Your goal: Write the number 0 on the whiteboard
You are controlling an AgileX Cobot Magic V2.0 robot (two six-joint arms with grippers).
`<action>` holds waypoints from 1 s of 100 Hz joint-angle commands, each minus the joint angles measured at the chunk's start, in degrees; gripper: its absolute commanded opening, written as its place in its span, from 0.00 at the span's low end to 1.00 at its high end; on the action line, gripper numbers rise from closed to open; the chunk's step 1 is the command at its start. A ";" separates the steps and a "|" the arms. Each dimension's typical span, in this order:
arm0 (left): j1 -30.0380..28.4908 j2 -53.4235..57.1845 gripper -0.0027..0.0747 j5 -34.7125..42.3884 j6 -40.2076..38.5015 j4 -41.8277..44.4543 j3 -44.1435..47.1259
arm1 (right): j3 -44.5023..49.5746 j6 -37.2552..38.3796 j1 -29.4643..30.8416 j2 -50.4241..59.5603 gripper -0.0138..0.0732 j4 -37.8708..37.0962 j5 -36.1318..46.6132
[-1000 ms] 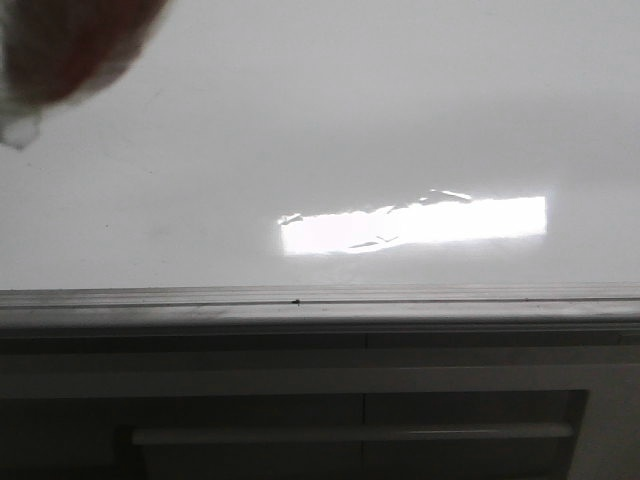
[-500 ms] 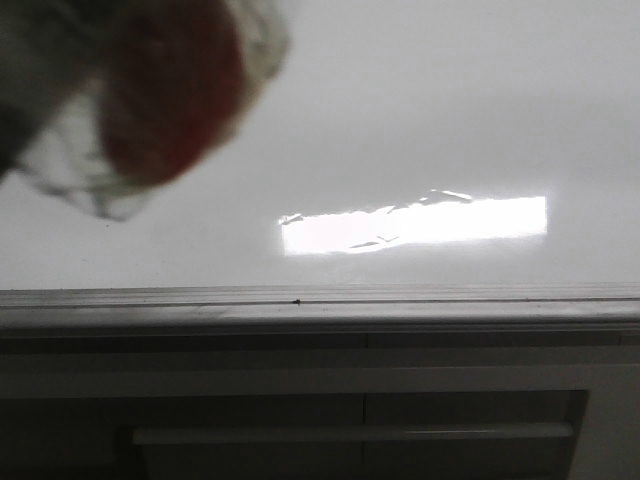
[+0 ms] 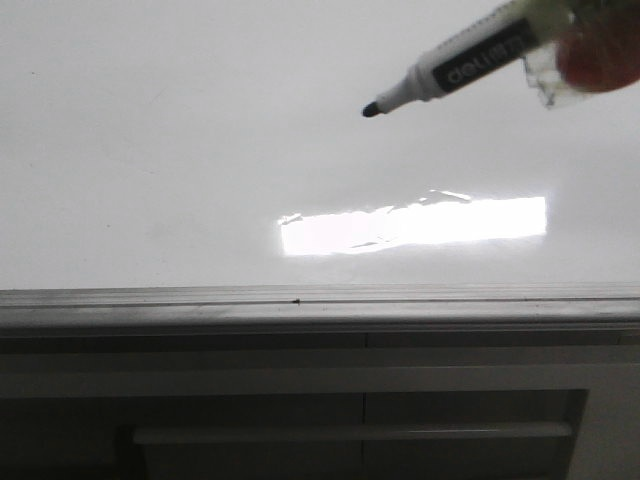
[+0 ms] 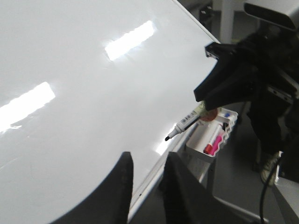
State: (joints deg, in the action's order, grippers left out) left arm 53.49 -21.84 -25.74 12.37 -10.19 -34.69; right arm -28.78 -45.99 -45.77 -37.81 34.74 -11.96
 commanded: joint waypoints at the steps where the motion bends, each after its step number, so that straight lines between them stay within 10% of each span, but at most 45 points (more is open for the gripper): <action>1: 0.23 2.25 0.09 10.71 -6.53 4.01 3.63 | 1.83 -0.30 0.47 0.82 0.08 0.29 11.96; 39: -3.97 3.88 0.01 26.77 -7.61 -0.33 13.09 | -4.87 -0.30 0.47 -9.33 0.08 -3.23 17.46; 100: -9.81 3.88 0.01 22.19 -7.61 -4.51 13.09 | -11.62 -2.19 0.57 -23.39 0.08 -3.23 26.75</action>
State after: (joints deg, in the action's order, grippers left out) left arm 43.79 -17.55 -7.48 5.25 -13.98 -20.05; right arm -38.35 -47.25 -45.68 -61.51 31.93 8.11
